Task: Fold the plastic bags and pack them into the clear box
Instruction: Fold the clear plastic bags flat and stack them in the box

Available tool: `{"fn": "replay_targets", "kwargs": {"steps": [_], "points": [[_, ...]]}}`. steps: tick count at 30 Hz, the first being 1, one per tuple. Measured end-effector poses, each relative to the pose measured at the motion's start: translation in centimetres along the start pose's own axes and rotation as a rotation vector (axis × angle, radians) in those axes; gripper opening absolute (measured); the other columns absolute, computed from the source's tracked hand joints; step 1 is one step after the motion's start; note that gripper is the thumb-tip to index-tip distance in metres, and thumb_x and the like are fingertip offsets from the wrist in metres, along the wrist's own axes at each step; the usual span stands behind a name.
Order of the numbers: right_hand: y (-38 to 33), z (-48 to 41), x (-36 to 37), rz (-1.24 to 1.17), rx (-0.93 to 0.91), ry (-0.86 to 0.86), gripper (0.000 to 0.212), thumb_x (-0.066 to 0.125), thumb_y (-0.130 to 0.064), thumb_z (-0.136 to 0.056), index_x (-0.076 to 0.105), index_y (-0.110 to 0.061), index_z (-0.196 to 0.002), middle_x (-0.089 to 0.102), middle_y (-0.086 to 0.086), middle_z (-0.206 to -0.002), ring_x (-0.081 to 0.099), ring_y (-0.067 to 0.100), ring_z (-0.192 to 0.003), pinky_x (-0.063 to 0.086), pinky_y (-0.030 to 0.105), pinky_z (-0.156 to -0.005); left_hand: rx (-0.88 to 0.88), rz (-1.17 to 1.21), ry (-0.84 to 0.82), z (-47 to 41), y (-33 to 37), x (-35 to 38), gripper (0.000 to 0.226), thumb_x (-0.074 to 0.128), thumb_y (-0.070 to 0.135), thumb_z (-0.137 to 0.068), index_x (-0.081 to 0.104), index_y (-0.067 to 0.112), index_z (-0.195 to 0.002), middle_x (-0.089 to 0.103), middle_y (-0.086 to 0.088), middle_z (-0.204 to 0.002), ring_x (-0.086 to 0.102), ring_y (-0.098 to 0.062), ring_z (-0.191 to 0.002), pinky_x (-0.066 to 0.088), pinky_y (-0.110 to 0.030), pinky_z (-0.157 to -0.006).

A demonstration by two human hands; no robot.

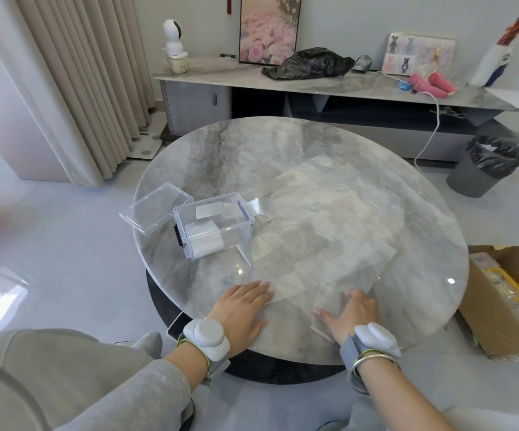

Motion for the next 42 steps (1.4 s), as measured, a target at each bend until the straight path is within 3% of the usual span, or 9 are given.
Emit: {"fn": "replay_targets", "kwargs": {"steps": [5,9,12,18,24,28,32,35,42], "points": [[-0.5,0.3,1.3,-0.187,0.003,-0.101,0.060,0.077,-0.036,-0.077,0.044,-0.013,-0.123,0.063,0.006,-0.110,0.059,0.024,-0.090,0.042,0.027,-0.071,-0.014,0.031,-0.018,-0.2,0.2,-0.1,0.053,0.042,0.038,-0.099,0.034,0.023,-0.149,0.028,0.005,-0.158,0.018,-0.014,-0.148,0.010,-0.027,-0.118],[-0.9,1.0,1.5,-0.127,-0.081,-0.165,0.015,0.071,-0.036,-0.083,0.063,-0.024,-0.086,0.060,-0.009,-0.083,0.055,0.014,-0.076,0.041,0.022,-0.068,-0.024,0.043,-0.013,-0.3,0.1,0.1,0.055,0.036,0.043,-0.096,0.039,0.022,-0.146,0.034,0.003,-0.155,0.022,-0.017,-0.147,0.012,-0.029,-0.118],[-0.9,1.1,1.5,-0.064,-0.170,-0.122,0.019,0.072,-0.040,-0.081,0.060,-0.029,-0.070,0.061,-0.010,-0.083,0.061,0.015,-0.085,0.049,0.026,-0.075,-0.034,0.050,-0.006,-0.3,0.0,0.3,0.059,0.030,0.046,-0.092,0.040,0.023,-0.145,0.034,0.004,-0.155,0.021,-0.016,-0.147,0.013,-0.029,-0.118],[-0.5,1.0,1.2,0.227,-0.241,0.108,0.078,0.071,-0.066,-0.067,0.041,-0.030,-0.130,0.039,-0.001,-0.132,0.037,0.020,-0.123,0.038,0.029,-0.094,-0.040,0.068,0.036,-0.3,0.2,0.3,0.049,0.049,0.031,-0.095,0.044,0.022,-0.143,0.038,0.003,-0.151,0.025,-0.017,-0.145,0.018,-0.030,-0.118],[-0.3,0.4,2.4,-0.098,-0.166,-0.102,0.052,0.076,-0.052,-0.071,0.049,-0.024,-0.105,0.060,0.000,-0.096,0.059,0.018,-0.087,0.050,0.034,-0.077,-0.045,0.065,0.088,-0.3,0.4,-0.1,0.043,0.053,0.023,-0.092,0.052,0.021,-0.135,0.046,0.002,-0.142,0.038,-0.021,-0.136,0.029,-0.031,-0.112],[-0.5,0.5,2.4,-0.013,-0.260,-0.060,0.026,0.072,-0.051,-0.076,0.056,-0.030,-0.080,0.061,-0.005,-0.092,0.059,0.019,-0.096,0.049,0.033,-0.081,-0.099,0.071,0.157,-0.2,0.8,-0.8,0.038,0.053,0.019,-0.092,0.053,0.022,-0.130,0.047,0.006,-0.136,0.044,-0.017,-0.125,0.036,-0.027,-0.103],[-1.0,1.1,1.6,0.264,-0.359,0.200,0.057,0.069,-0.065,-0.069,0.050,-0.030,-0.111,0.042,-0.003,-0.120,0.039,0.020,-0.114,0.039,0.027,-0.088,-0.102,0.095,0.204,0.0,1.3,-1.5,0.037,0.054,0.015,-0.089,0.052,0.021,-0.125,0.046,0.006,-0.132,0.046,-0.016,-0.120,0.039,-0.026,-0.097],[-1.1,1.0,1.2,0.280,-0.334,0.133,0.082,0.066,-0.073,-0.066,0.039,-0.028,-0.130,0.039,-0.001,-0.130,0.037,0.020,-0.119,0.037,0.027,-0.090,-0.029,0.090,0.172,0.2,1.7,-1.3,0.042,0.051,0.020,-0.090,0.050,0.021,-0.132,0.042,0.006,-0.144,0.039,-0.017,-0.134,0.033,-0.030,-0.108],[-0.6,1.0,1.3,0.138,-0.228,-0.113,0.060,0.067,-0.075,-0.063,0.049,-0.029,-0.097,0.059,-0.005,-0.099,0.054,0.019,-0.098,0.046,0.032,-0.081,0.100,-0.180,-0.047,0.3,0.8,1.2,0.062,0.009,0.049,-0.103,0.043,0.019,-0.146,0.039,-0.001,-0.153,0.029,-0.027,-0.145,0.016,-0.046,-0.115]]}}
Point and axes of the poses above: each hand's wrist, its own z-axis away from the middle knuckle, its own x-axis out of the palm, y = z × x, the point moved 1 cm from there along -z, towards the middle knuckle
